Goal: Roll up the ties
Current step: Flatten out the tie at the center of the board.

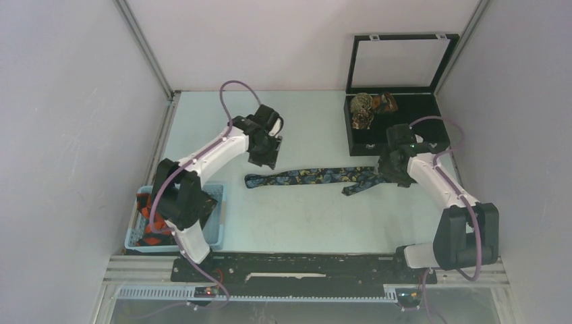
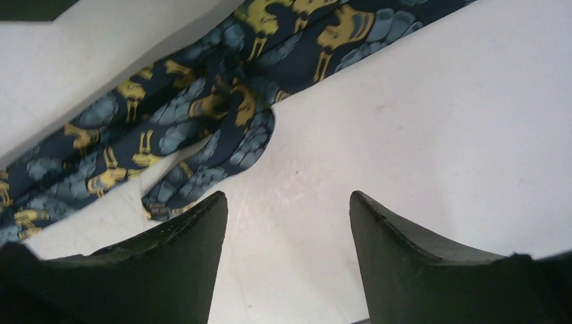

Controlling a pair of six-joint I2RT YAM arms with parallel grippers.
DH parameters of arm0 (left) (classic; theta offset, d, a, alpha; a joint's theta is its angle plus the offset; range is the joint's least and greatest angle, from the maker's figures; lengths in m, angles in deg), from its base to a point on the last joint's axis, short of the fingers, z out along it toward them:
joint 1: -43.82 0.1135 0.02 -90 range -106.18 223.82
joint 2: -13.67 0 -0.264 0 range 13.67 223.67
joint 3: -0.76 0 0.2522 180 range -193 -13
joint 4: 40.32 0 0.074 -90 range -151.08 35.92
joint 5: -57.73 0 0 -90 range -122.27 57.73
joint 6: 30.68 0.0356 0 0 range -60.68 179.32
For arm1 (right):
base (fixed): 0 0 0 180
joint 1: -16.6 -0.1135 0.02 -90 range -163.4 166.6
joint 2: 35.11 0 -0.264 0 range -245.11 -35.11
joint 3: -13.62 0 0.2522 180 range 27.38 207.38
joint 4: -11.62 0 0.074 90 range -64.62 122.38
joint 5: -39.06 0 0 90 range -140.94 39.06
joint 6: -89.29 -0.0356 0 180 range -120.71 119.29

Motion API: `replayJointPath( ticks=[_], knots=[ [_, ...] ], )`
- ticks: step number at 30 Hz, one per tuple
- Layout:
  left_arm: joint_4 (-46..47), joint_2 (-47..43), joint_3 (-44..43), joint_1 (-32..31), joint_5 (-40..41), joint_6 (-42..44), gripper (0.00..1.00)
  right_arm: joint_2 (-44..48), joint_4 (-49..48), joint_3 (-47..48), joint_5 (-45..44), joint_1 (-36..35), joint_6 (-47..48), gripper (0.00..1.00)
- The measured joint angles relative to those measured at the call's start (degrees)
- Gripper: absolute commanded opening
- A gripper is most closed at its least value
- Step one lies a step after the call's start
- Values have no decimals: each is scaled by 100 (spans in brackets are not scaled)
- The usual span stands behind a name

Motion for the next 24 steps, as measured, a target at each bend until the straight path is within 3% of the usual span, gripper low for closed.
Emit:
replayJointPath(
  ticks=[6, 9, 24],
  knots=[
    [52, 39, -398, -848, -328, 240, 46, 284, 177, -66, -4, -562, 4, 69],
    [125, 413, -507, -916, -424, 245, 45, 417, 251, -140, -11, -732, 0, 69],
    [186, 1392, -507, 267, -1047, 396, 43, 649, 348, -286, 131, -898, -4, 68]
  ],
)
